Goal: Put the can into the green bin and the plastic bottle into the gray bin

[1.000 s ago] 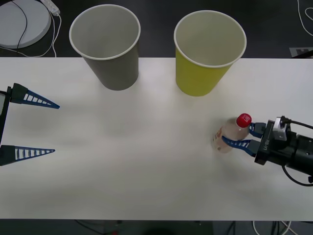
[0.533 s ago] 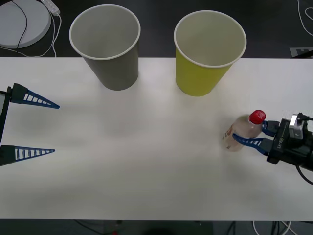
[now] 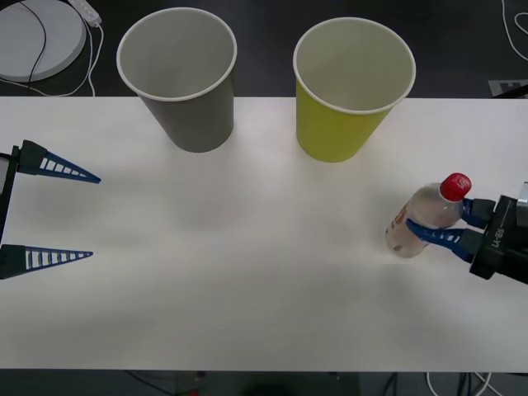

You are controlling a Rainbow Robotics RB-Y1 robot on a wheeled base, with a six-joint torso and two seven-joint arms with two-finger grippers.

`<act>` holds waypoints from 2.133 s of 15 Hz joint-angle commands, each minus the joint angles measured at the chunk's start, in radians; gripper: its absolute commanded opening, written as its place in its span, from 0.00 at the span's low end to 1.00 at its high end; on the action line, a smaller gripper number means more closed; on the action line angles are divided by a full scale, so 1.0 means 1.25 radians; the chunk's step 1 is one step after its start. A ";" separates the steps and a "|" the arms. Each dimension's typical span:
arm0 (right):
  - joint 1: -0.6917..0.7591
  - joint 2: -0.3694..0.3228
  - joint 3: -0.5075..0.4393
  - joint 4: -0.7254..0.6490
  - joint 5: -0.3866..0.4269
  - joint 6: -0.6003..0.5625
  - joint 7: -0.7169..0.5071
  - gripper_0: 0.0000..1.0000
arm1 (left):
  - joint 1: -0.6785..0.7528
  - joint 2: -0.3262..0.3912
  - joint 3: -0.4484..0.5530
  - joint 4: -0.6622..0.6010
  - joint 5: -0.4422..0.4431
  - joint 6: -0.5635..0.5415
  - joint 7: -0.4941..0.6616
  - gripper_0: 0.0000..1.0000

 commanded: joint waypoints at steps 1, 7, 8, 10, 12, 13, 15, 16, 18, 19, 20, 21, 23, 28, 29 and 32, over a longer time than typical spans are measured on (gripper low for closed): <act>0.029 0.000 -0.046 -0.072 0.052 0.004 -0.094 0.00 | 0.000 0.000 0.000 0.000 0.000 0.000 0.000 1.00; 0.087 -0.021 -0.119 -0.257 0.170 0.073 -0.310 0.00 | 0.000 0.000 0.000 0.000 0.000 0.000 0.000 1.00; 0.094 -0.025 -0.131 -0.286 0.191 0.079 -0.349 0.00 | 0.000 0.000 0.000 0.000 0.000 0.000 0.000 1.00; 0.103 -0.031 -0.158 -0.339 0.241 0.080 -0.436 0.00 | 0.000 0.000 0.000 0.000 0.000 0.000 0.000 1.00; 0.105 -0.038 -0.179 -0.382 0.283 0.080 -0.516 0.00 | 0.000 0.000 0.000 0.000 0.000 0.000 0.000 1.00; 0.107 -0.041 -0.185 -0.399 0.300 0.081 -0.551 0.00 | 0.000 0.000 0.000 0.000 0.000 0.000 0.000 1.00; 0.107 -0.049 -0.203 -0.441 0.349 0.080 -0.639 0.00 | 0.000 0.000 0.000 0.000 0.000 0.000 0.000 1.00; 0.104 -0.056 -0.212 -0.461 0.372 0.080 -0.678 0.00 | 0.000 0.000 0.000 0.000 0.000 0.000 0.000 1.00; 0.097 -0.076 -0.227 -0.499 0.419 0.080 -0.770 0.00 | 0.000 0.000 0.000 0.000 0.000 0.000 0.000 1.00; 0.091 -0.086 -0.232 -0.513 0.437 0.080 -0.807 0.00 | 0.000 0.000 0.000 0.000 0.000 0.000 0.000 1.00; 0.081 -0.096 -0.233 -0.529 0.461 0.080 -0.848 0.00 | 0.000 0.000 0.000 0.000 0.000 0.000 0.000 1.00; 0.065 -0.107 -0.233 -0.546 0.484 0.080 -0.893 0.00 | 0.000 0.000 0.000 0.000 0.000 0.000 0.000 1.00; 0.044 -0.133 -0.232 -0.572 0.520 0.079 -0.964 0.00 | 0.000 0.000 0.000 0.000 0.000 0.000 0.000 1.00; -0.075 -0.176 -0.233 -0.609 0.583 -0.011 -1.150 0.00 | 0.000 0.000 0.000 0.000 0.000 0.000 0.000 1.00; -0.105 -0.177 -0.233 -0.609 0.586 -0.035 -1.176 0.00 | 0.000 0.000 0.000 0.000 0.000 0.000 0.000 1.00; -0.203 -0.198 -0.233 -0.607 0.596 -0.118 -1.257 0.00 | 0.000 0.000 0.000 0.000 0.000 0.000 0.000 1.00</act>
